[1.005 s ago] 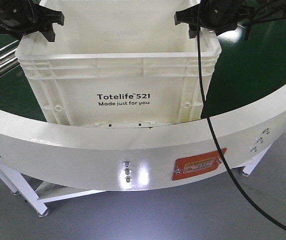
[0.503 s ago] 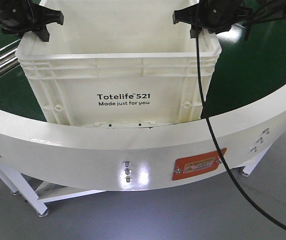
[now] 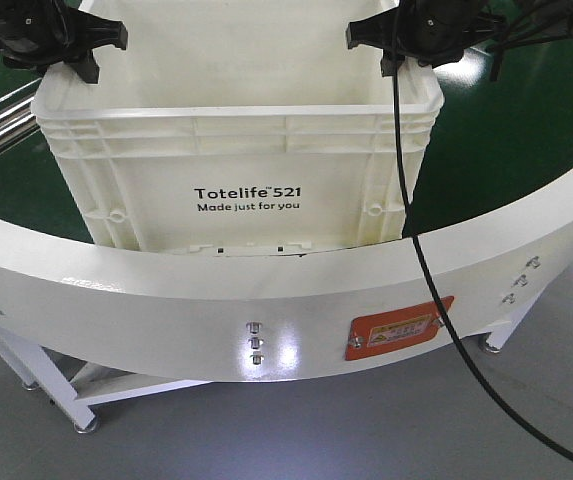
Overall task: Place moving items into box and shelve
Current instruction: 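Close both grippers on the rims and lift the tote off the belt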
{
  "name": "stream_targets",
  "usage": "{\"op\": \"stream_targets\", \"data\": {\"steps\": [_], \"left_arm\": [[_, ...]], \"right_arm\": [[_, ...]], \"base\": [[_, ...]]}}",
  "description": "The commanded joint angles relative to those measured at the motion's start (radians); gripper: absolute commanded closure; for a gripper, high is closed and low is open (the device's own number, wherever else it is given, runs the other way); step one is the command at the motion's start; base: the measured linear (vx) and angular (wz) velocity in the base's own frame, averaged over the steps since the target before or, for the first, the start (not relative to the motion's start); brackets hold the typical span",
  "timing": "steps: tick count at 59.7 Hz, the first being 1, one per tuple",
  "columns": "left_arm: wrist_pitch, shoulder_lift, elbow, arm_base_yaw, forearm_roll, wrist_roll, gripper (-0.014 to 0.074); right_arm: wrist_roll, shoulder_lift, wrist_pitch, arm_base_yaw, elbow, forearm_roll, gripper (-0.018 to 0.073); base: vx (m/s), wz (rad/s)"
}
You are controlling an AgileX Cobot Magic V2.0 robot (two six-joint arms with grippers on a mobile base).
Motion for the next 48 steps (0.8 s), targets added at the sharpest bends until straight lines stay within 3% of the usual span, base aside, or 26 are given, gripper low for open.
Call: {"op": "stream_targets", "data": {"steps": [1, 26, 37, 48], "left_arm": [[-0.085, -0.099, -0.035, -0.003, 0.008, -0.001, 0.0438], [-0.106, -0.291, -0.035, -0.004, 0.006, -0.005, 0.0438], [-0.039, -0.364, -0.034, -0.004, 0.05, -0.091, 0.0438], [-0.071, -0.471, 0.078, -0.053, 0.116, -0.126, 0.0438]], "right_arm": [[-0.02, -0.115, -0.055, -0.003, -0.035, -0.038, 0.0426], [-0.018, -0.275, -0.049, 0.04, -0.035, -0.049, 0.0426], [0.113, -0.321, 0.043, 0.119, -0.031, -0.209, 0.0426], [0.183, -0.405, 0.038, 0.182, 0.083, -0.272, 0.0426]], "base": [[0.0, 0.0], [0.0, 0.0], [0.0, 0.0], [0.0, 0.0]]}}
